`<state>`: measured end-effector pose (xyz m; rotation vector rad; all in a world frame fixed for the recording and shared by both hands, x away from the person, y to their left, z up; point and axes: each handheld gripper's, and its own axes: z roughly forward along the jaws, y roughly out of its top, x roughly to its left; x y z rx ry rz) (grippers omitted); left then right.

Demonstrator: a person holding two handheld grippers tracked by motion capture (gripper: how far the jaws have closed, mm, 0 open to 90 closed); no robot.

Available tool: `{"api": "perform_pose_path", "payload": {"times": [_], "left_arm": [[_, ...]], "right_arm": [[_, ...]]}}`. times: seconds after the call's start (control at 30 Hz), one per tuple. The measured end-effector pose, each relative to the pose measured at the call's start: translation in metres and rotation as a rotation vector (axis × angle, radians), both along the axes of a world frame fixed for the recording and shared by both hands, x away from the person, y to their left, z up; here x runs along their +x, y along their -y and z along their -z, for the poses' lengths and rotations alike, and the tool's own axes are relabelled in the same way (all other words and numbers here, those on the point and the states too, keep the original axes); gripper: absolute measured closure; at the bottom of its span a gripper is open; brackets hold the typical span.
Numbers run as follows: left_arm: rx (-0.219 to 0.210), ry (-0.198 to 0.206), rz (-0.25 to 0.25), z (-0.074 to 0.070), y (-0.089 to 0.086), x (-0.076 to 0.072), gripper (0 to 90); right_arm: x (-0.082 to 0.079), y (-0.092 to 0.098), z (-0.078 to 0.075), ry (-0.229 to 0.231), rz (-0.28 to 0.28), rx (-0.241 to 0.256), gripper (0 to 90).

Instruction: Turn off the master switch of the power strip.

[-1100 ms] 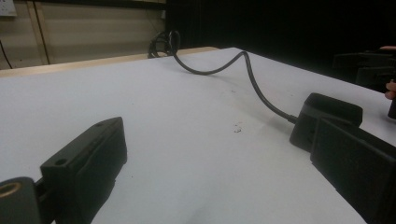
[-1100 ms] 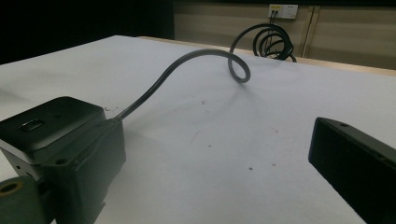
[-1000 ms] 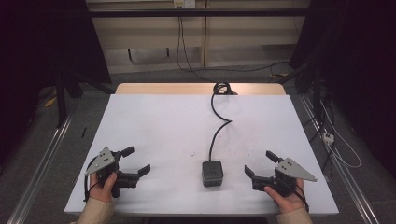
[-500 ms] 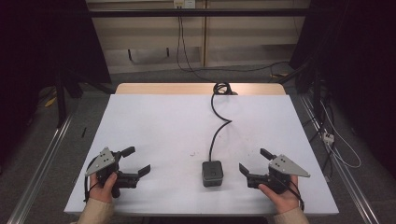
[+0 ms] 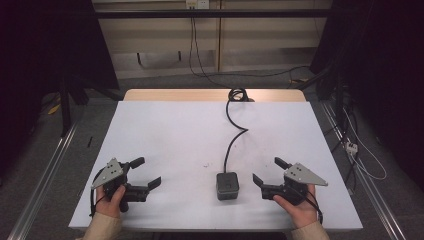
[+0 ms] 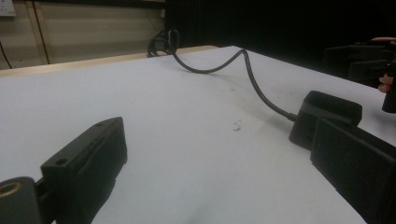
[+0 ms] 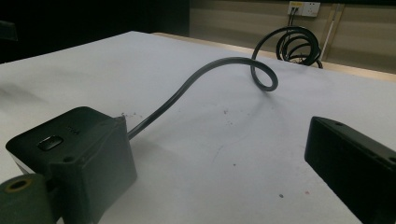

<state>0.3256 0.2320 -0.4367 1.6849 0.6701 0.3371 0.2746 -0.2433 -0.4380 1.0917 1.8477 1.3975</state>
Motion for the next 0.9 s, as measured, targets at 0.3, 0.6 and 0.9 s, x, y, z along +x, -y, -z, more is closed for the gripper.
{"api": "perform_pose_path", "payload": {"times": [0.3,0.6,0.9], "left_arm": [[0.001,-0.003,0.003,0.000,0.000,0.000,3.7],[0.008,-0.001,0.006,0.001,0.001,0.000,3.7],[0.010,0.000,0.008,0.001,0.001,0.000,3.7]], "right_arm": [[0.002,-0.003,-0.002,-0.010,-0.009,0.003,8.0],[0.002,-0.007,-0.003,-0.016,-0.031,0.002,8.2],[0.005,-0.013,-0.003,-0.026,-0.047,0.010,8.8]]}}
